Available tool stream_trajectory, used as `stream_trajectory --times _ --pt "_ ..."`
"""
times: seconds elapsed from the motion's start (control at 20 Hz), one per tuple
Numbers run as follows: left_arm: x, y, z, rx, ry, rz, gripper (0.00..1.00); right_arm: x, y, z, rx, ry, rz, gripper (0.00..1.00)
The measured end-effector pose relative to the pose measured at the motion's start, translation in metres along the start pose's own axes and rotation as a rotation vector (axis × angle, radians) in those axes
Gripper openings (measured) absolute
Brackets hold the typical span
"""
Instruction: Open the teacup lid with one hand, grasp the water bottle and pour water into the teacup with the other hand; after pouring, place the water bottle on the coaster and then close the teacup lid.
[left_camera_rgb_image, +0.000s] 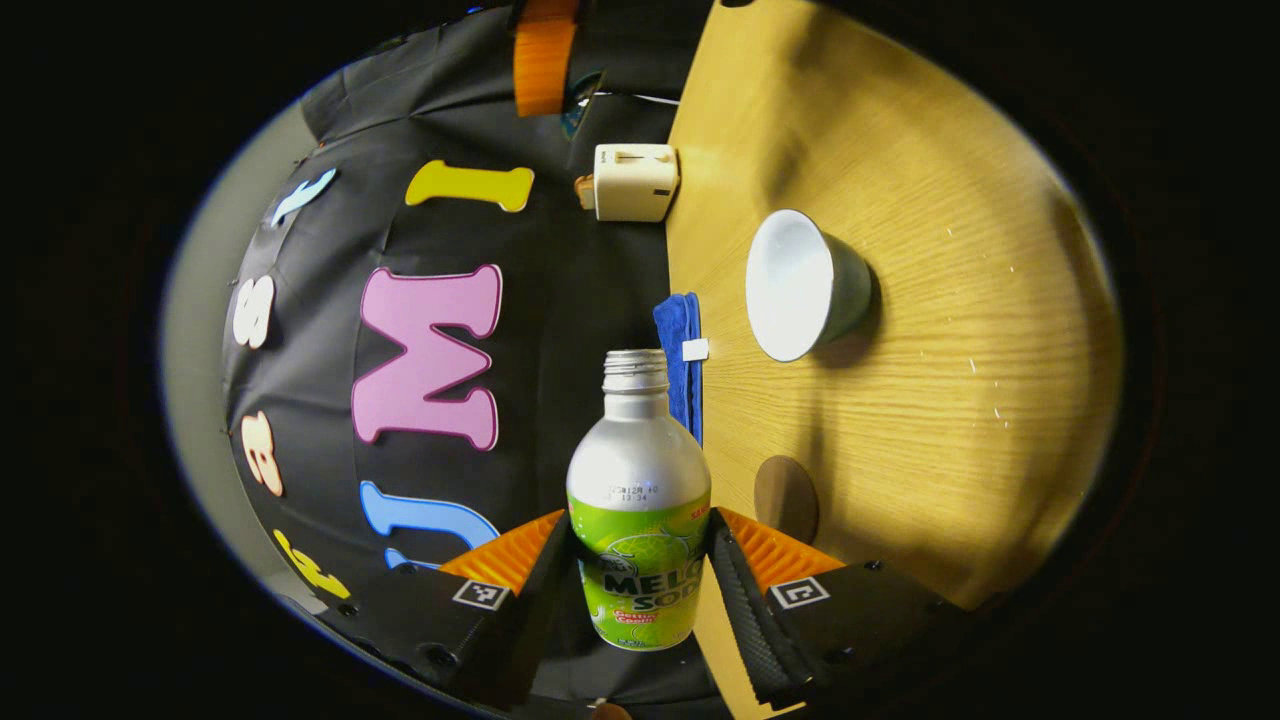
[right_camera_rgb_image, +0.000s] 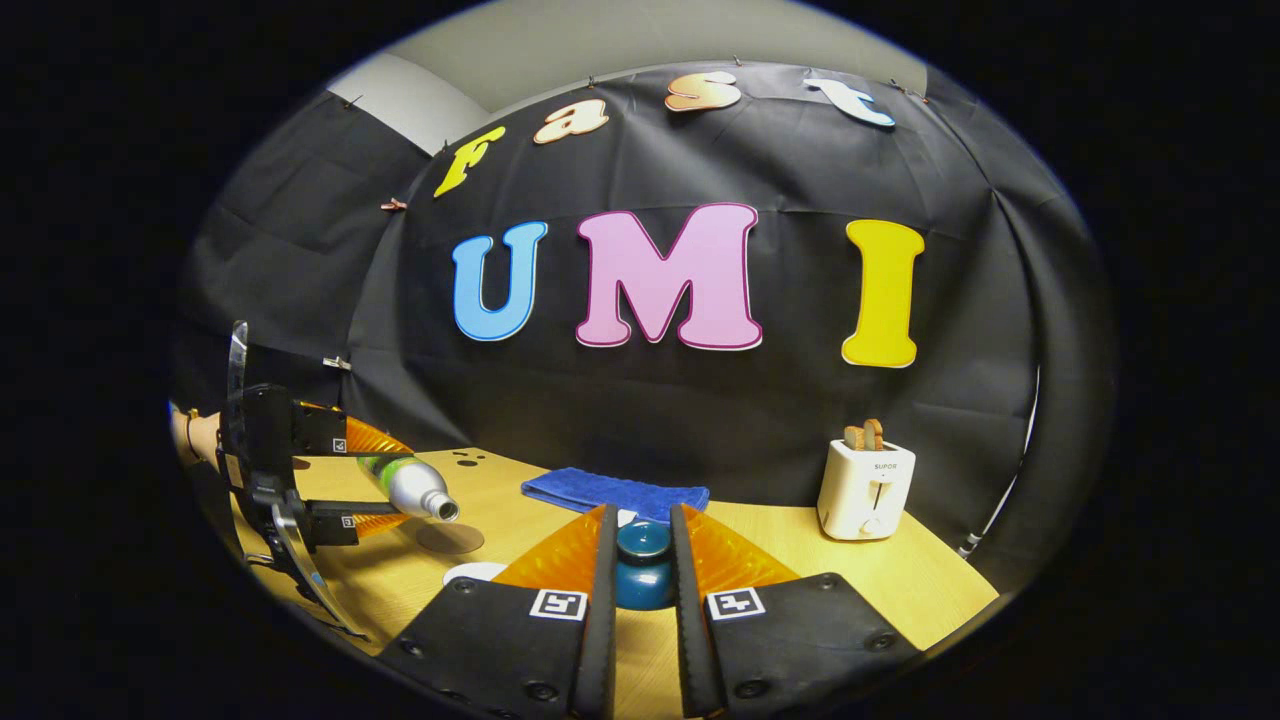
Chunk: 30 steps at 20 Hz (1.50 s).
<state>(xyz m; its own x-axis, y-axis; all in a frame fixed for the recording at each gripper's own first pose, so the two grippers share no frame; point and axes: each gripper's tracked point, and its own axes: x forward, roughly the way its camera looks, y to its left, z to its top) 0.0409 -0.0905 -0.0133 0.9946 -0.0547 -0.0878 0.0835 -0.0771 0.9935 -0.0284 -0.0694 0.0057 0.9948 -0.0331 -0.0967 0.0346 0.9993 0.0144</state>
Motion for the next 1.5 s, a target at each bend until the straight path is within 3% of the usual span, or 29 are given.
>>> stream_trajectory --times 0.3,1.1,1.2,1.4,1.45,1.5 --pt "0.002 -0.003 -0.002 0.138 -0.010 -0.014 0.80 -0.002 0.001 0.005 -0.001 -0.012 0.000 0.29" --pt "0.001 -0.003 -0.002 0.330 -0.023 -0.008 0.81 -0.008 -0.002 0.015 0.001 -0.034 0.003 0.29" --pt "0.002 -0.004 -0.005 0.358 -0.020 -0.016 0.81 -0.009 -0.003 0.015 0.005 -0.036 0.002 0.24" --pt "0.010 0.001 -0.012 0.413 -0.016 -0.020 0.80 -0.010 -0.003 0.016 0.007 -0.038 0.002 0.24" --pt "0.010 0.002 -0.011 0.428 -0.021 -0.019 0.80 -0.010 -0.003 0.017 0.007 -0.040 0.001 0.34" --pt "0.010 0.003 -0.012 0.444 -0.023 -0.017 0.80 -0.010 -0.003 0.018 0.007 -0.041 0.001 0.34"
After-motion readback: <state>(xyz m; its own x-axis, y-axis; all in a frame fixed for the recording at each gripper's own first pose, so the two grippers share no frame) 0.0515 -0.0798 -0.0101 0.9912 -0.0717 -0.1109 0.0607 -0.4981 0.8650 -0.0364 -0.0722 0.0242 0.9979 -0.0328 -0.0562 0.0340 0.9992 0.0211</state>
